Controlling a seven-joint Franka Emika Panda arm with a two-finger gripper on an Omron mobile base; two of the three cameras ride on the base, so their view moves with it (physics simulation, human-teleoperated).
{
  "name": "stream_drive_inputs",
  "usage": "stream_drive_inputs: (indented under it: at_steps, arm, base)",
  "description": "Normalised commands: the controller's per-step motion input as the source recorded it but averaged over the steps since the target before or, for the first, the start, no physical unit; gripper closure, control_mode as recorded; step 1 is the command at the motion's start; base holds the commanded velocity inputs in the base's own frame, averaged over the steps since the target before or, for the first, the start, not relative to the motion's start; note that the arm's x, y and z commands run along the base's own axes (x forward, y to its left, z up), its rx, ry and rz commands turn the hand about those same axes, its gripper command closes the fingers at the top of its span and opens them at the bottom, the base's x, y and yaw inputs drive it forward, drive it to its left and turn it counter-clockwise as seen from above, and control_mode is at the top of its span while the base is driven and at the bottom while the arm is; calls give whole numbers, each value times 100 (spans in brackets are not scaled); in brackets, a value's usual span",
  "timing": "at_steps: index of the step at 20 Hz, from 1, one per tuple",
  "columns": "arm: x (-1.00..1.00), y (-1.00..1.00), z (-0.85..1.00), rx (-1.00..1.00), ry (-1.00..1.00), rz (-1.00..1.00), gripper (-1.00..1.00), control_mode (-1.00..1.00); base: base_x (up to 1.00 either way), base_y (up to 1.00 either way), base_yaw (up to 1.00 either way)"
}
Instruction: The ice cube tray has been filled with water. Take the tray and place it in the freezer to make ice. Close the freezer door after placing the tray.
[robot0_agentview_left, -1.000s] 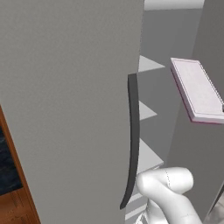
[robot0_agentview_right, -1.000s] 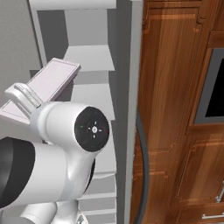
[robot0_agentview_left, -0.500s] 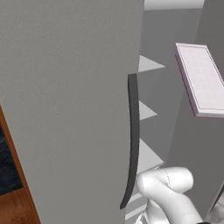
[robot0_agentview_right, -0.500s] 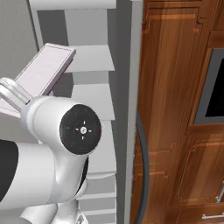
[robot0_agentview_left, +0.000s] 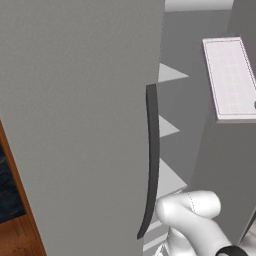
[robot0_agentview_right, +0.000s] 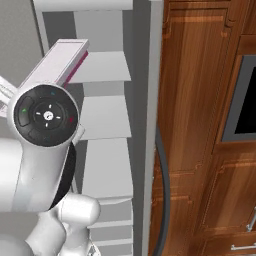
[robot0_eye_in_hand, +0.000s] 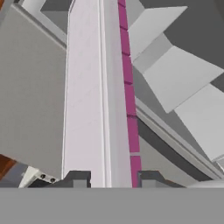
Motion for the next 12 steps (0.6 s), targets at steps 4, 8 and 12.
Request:
stream_drive_inputs:
  at_steps: [4,8,12]
  arm:
    - [46,0,20,-6,0,-2,100,-100]
    - [34,0,14,-8,0,0,100,-100]
    - [26,0,1,-6,-7,2,100,-100]
  base:
    - [0,0,0]
    - [0,0,0]
    - [0,0,0]
